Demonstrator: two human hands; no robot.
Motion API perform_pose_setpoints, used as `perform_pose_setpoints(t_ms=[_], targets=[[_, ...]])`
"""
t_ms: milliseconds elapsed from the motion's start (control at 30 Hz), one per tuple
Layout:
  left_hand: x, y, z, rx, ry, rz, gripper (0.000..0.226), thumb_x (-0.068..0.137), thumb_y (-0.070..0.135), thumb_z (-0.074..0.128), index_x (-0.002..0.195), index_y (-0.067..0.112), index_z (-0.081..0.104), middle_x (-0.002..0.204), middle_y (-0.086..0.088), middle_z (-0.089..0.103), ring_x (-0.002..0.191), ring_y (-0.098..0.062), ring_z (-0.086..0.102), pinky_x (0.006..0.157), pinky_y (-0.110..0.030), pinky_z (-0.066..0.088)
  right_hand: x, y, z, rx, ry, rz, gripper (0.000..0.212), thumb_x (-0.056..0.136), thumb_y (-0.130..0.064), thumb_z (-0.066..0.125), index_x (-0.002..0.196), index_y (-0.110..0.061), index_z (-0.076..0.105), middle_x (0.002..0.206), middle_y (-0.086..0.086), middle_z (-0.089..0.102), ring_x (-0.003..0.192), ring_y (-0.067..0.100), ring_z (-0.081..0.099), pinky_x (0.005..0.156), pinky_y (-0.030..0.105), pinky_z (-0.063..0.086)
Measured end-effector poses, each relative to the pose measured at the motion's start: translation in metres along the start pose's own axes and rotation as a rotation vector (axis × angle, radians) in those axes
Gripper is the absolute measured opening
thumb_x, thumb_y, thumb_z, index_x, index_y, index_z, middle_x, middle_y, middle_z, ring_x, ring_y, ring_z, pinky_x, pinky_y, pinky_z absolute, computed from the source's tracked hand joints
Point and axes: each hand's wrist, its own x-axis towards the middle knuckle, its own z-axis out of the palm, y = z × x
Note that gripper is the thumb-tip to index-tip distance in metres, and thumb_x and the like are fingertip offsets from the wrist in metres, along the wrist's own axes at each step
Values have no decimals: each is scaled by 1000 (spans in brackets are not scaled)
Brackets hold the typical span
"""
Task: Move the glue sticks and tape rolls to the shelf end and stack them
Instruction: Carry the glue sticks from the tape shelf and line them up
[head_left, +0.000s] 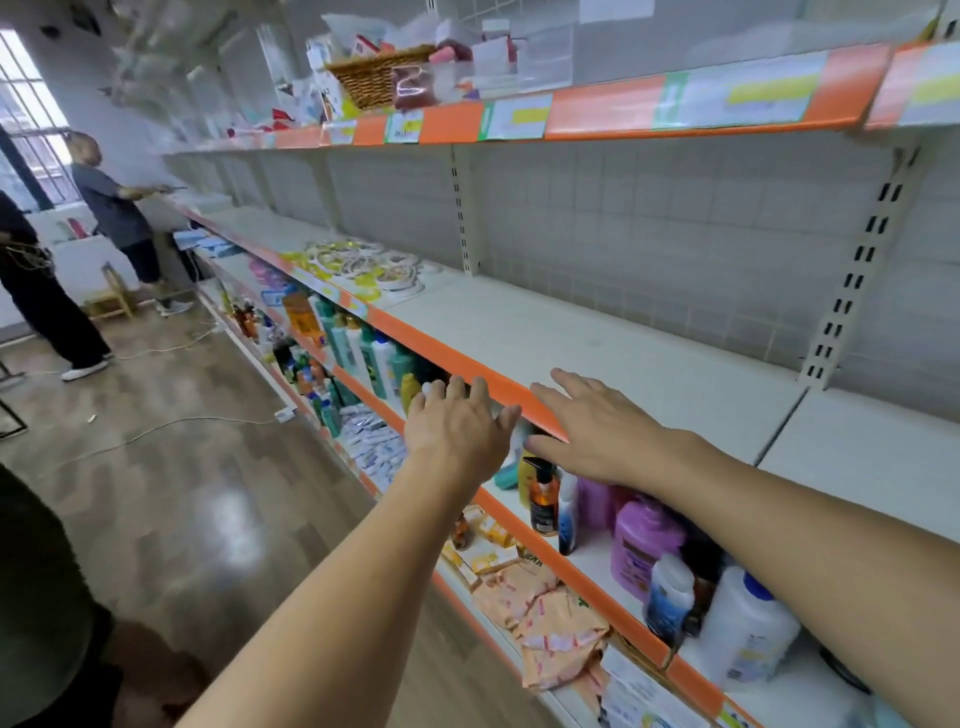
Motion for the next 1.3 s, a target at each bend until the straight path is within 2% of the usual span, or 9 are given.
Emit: perform_pose_setpoints(t_ms=[100,200,500,733,933,1067,1167,1300], targets=[[26,-29,9,-34,-3,-31,63,98,62,21,139,17,39,143,-9,45,135,-30,38,111,-45,31,47,-10,7,-16,-25,-32,73,97,-58,43,157,-24,19,162,11,17,147,33,22,117,41,25],[56,-64,19,-49,8,-79,59,99,60,23,133,17,43,138,-7,48,132,-28,40,109,-44,33,100,-23,13,-32,-52,-64,75,96,-61,44,157,-26,19,164,12,14,148,33,20,118,42,24],[181,-171,22,-12,-21,-156,67,100,60,21,151,17,27,154,-10,33,143,-30,27,114,-45,23,279,-71,14,-29,-45,-173,74,96,-56,46,157,-27,16,163,12,16,146,33,25,117,40,25],[262,-252,45,-6,-44,-201,68,99,62,20,150,17,30,152,-10,36,141,-31,31,114,-45,26,388,-97,25,-41,-80,-192,75,95,-58,47,156,-24,19,163,11,16,145,32,25,116,40,26],[332,-317,61,-8,-50,-162,65,100,60,22,145,16,37,145,-10,43,136,-31,36,112,-45,30,483,-125,40,-54,-50,-183,69,94,-56,51,151,-23,30,153,11,31,136,34,37,109,40,36],[384,-363,69,23,-75,-121,70,99,62,21,151,16,28,153,-11,36,141,-32,30,114,-46,27,546,-145,47,-49,-47,-138,71,95,-58,49,152,-21,30,155,12,29,138,34,35,111,42,36],[417,-388,73,59,-82,-77,69,99,63,20,149,17,31,151,-10,37,140,-31,32,113,-46,29,582,-154,50,-20,-31,-105,73,95,-58,49,155,-22,27,157,11,28,139,33,35,111,42,35],[460,-413,78,37,-84,-28,66,99,62,22,143,16,38,146,-10,43,135,-30,38,109,-45,33,625,-161,52,33,25,-82,64,95,-53,51,148,-20,38,145,7,43,131,29,44,103,40,41]])
